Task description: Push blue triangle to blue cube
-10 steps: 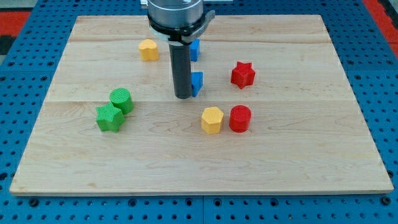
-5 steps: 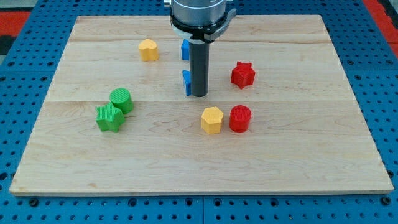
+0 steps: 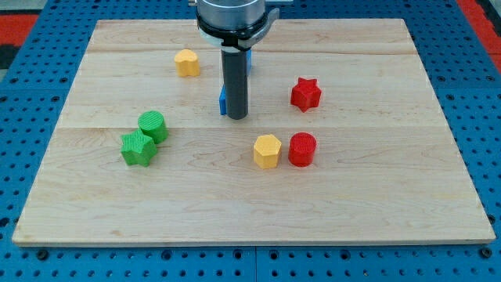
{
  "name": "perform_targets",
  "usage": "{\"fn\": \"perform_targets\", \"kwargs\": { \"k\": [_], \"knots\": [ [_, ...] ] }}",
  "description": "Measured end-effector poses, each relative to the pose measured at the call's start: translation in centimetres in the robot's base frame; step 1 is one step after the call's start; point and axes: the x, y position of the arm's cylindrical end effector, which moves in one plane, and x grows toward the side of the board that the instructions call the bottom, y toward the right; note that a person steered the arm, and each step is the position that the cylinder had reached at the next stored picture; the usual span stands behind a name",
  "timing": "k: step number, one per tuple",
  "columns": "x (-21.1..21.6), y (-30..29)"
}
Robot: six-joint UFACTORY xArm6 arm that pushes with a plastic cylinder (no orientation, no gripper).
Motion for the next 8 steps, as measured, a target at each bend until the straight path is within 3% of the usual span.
{"fn": "perform_targets", "kwargs": {
  "k": [4, 8],
  "knots": [
    [-0.2, -2.3],
    [-4.3, -2.2]
  ]
}}
